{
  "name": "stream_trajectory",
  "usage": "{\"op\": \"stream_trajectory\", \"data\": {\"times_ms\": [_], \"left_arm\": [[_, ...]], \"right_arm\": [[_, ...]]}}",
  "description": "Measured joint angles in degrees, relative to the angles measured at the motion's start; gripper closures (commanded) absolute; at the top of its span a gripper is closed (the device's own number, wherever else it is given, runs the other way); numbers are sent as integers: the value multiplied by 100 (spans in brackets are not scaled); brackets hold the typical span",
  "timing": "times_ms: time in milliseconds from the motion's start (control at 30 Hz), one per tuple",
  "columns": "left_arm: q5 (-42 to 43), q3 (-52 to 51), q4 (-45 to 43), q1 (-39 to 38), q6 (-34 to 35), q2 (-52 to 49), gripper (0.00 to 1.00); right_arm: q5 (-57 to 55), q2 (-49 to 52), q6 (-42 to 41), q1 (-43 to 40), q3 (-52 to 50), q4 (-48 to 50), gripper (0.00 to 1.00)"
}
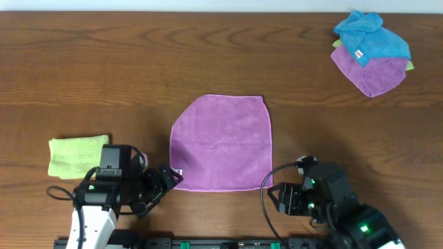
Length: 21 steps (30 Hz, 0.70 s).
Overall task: Fold the cloth
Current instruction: 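Release the cloth and move both grippers to its near corners, then grasp the pink cloth's two near corners with both grippers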
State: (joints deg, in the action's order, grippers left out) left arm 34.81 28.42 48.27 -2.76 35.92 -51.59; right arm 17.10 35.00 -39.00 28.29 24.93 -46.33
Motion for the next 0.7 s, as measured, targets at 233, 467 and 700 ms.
{"op": "stream_trajectory", "data": {"times_ms": [233,467,700], "left_arm": [[103,-431,-686,0,-20,2,5],[48,-638,-1137,0,-22,-85,5],[-83,-638,-1720,0,-17,-490,3]], "right_arm": [[208,2,-568,0,-909,1036,28],[177,2,-898,0,-1279,1679,28],[-59,2,-1150,0,-1467,1912,28]]}}
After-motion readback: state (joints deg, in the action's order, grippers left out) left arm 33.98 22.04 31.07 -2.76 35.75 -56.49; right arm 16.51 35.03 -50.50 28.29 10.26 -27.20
